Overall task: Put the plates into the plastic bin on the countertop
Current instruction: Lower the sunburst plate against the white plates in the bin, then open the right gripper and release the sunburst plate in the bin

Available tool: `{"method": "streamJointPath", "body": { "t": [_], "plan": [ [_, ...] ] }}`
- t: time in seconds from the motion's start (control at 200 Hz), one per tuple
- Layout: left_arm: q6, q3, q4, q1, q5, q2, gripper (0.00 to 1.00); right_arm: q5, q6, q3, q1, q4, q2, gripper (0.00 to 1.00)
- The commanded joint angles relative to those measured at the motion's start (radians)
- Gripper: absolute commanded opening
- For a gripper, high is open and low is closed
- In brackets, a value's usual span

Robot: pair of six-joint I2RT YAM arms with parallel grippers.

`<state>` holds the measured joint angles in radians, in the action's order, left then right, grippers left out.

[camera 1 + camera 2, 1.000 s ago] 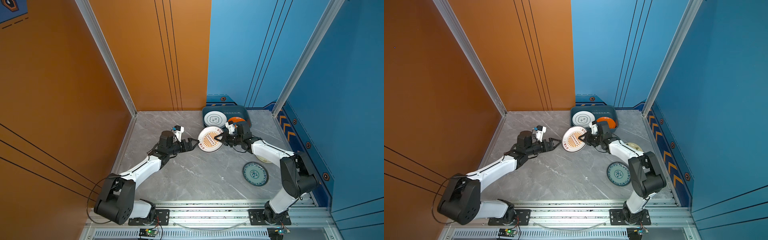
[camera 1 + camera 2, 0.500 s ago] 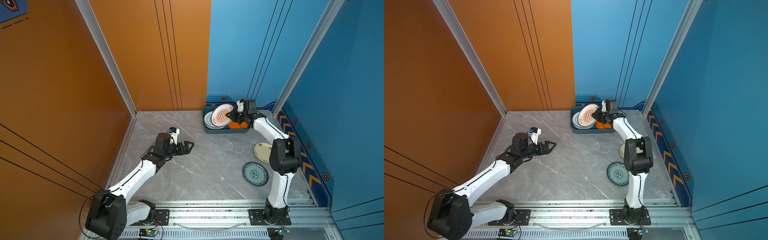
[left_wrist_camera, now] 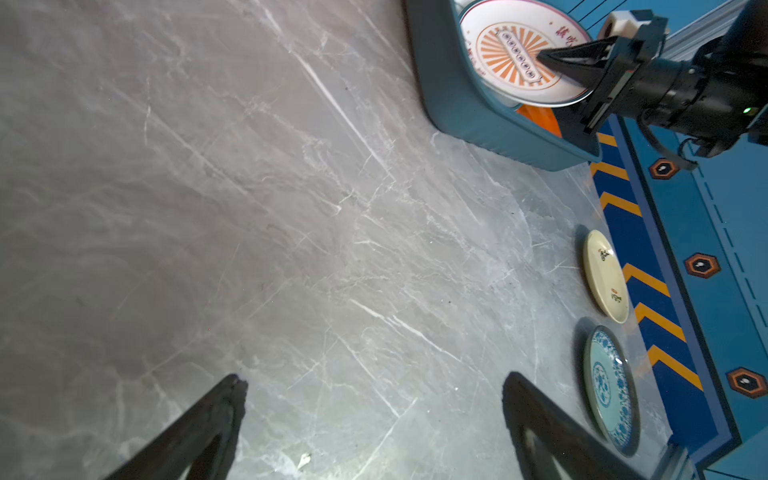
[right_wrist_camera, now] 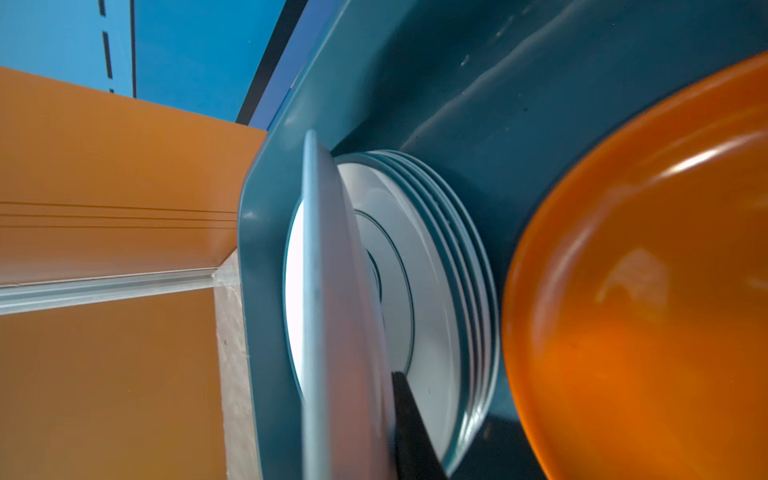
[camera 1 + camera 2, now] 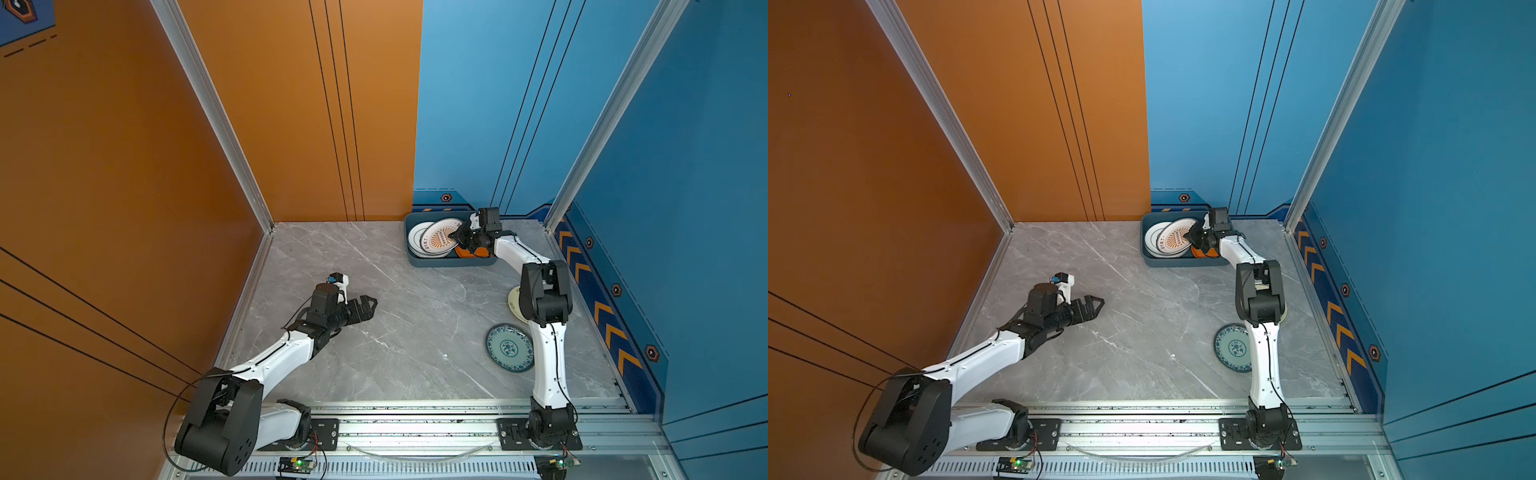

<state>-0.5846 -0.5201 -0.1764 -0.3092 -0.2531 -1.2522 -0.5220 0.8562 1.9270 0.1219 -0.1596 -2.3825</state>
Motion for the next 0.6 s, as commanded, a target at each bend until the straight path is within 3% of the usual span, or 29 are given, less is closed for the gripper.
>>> {"method": "streamJointPath", "body": {
  "t": [0.0,0.27,0.471,0.596],
  "plan": [
    [-0.003,-0.002,-0.084,-0.022,0.035,-0.005,0.98,-0.041,0.069,0.054,-0.01,0.062,-0.034,0.0],
    [0.036,-0.011,-0.077,-0.037,0.054,0.011,0.98,-0.046,0.119,0.095,-0.008,0.065,-0.094,0.02],
    [0.04,-0.009,-0.097,-0.041,0.031,-0.03,0.98,-0.023,0.089,0.132,0.006,-0.013,-0.098,0.27],
    [0.04,-0.014,-0.099,-0.042,0.009,-0.035,0.98,-0.002,0.056,0.16,0.018,-0.075,-0.09,0.35]
  ]
}}
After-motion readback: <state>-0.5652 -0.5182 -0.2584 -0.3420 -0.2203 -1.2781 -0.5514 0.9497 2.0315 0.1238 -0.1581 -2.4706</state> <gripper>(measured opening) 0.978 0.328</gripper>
